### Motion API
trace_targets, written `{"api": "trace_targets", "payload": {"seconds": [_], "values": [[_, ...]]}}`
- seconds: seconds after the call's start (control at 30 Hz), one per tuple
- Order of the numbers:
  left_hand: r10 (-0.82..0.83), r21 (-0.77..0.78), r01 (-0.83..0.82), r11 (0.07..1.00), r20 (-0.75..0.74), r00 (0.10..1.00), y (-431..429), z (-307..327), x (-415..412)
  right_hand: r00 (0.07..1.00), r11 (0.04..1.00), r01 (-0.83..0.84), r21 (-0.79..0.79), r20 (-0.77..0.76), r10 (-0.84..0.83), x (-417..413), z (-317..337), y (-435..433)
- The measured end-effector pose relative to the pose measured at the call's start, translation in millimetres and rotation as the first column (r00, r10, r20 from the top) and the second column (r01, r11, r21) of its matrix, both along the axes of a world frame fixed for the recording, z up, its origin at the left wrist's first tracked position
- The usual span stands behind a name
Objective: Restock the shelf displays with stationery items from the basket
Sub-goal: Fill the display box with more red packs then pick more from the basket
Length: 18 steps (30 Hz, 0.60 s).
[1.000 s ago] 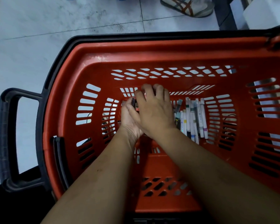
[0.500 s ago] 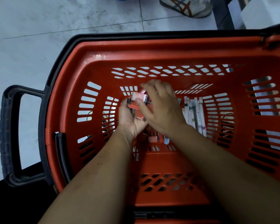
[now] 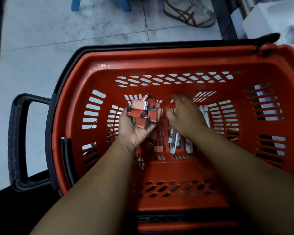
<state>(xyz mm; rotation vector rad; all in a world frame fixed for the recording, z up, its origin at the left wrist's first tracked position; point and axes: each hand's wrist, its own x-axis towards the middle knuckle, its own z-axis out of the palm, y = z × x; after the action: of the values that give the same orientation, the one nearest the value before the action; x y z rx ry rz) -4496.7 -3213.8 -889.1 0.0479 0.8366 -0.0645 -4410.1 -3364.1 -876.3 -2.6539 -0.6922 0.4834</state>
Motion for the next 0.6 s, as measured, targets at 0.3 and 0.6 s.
{"api": "trace_targets", "payload": {"seconds": [0.3, 0.6], "values": [[-0.126, 0.141, 0.111, 0.984, 0.102, 0.987, 6.3, 81.7, 25.2, 0.988, 0.976, -0.138, -0.171, -0.088, 0.124, 29.2, 45.7, -6.7], [-0.120, 0.202, 0.074, 0.977, 0.222, 0.968, -17.3, 170.8, 27.5, 0.984, 0.978, -0.180, -0.110, -0.018, 0.179, 35.2, 119.4, -15.3]]}}
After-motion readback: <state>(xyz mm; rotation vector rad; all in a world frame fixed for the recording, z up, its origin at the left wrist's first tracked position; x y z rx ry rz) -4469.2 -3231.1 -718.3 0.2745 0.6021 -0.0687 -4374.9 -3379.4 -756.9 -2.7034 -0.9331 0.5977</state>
